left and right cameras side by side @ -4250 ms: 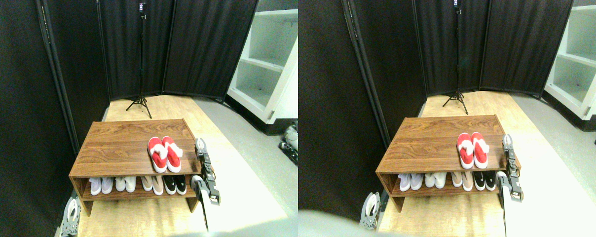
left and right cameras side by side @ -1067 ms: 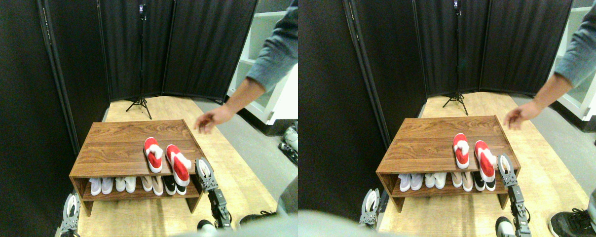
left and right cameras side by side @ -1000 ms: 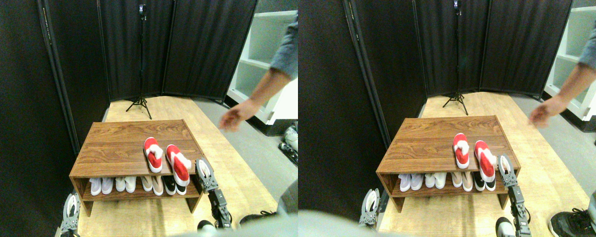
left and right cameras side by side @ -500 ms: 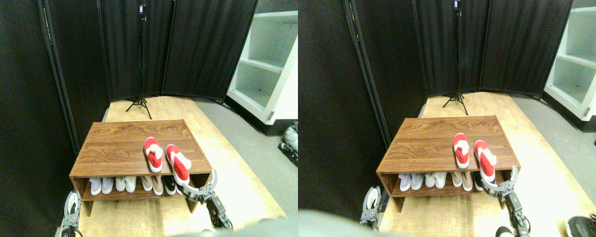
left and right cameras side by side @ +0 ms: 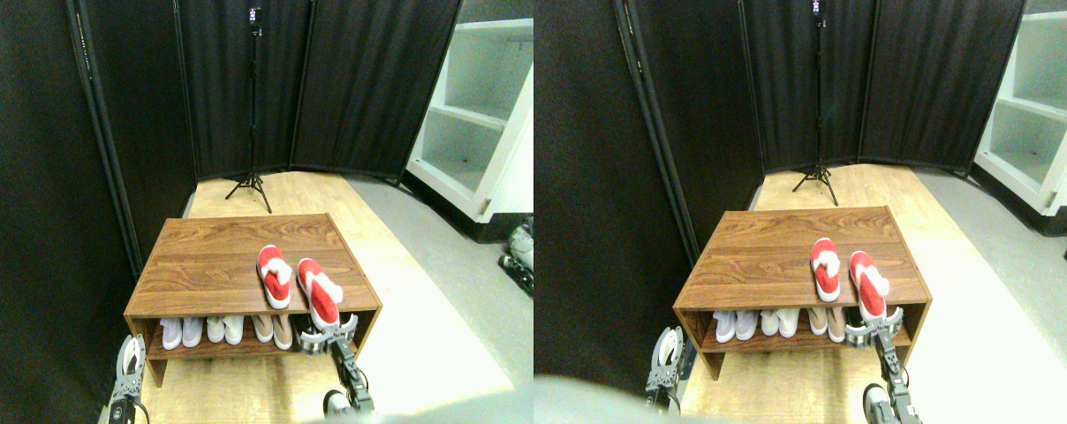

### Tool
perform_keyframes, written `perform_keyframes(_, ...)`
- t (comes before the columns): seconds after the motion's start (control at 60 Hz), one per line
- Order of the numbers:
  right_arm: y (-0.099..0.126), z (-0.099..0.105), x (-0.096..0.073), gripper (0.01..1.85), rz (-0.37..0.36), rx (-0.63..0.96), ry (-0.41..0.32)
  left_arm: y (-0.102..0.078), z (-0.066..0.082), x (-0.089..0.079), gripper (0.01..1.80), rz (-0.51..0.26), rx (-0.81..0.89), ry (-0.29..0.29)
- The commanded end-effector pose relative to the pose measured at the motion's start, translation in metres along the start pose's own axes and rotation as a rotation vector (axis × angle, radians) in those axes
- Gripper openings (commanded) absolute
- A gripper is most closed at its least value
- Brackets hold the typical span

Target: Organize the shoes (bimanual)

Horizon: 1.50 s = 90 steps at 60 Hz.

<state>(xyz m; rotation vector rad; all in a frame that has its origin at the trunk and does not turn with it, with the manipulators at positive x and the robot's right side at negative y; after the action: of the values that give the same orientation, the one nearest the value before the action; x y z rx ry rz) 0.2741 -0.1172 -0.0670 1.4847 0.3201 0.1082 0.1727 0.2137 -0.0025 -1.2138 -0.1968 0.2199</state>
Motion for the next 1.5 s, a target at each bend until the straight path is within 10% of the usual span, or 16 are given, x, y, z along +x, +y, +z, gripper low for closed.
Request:
perform_keyframes(0.017,-0.007,0.000,0.018,1.57,0.016,-0.049,-0.009,-0.009,0.002,0.002,0.01,-0.050,0.018,0.006)
perform_keyframes(0.433,-0.006,0.004,0.046,1.53,0.012,-0.101,0.002,-0.009,0.002,0.000,0.01,-0.039,0.009,-0.001)
perform_keyframes(0.867,0.052,0.025,-0.035,1.47,0.159,-0.093,0.044,-0.009,0.000,0.001,0.01,-0.045,0.007,0.006)
perform_keyframes(1.0,0.069,0.044,-0.041,1.22,0.198,-0.140,-0.073,-0.009,-0.002,0.004,0.01,-0.045,0.002,0.017)
perform_keyframes(1.167,0.067,0.078,-0.029,0.01,0.210,-0.253,-0.299,-0.010,-0.004,0.005,0.01,-0.043,-0.009,0.010)
perform_keyframes(1.5,0.056,0.115,0.015,0.01,0.188,-0.339,-0.416,-0.011,0.000,-0.001,0.01,-0.052,-0.008,0.013)
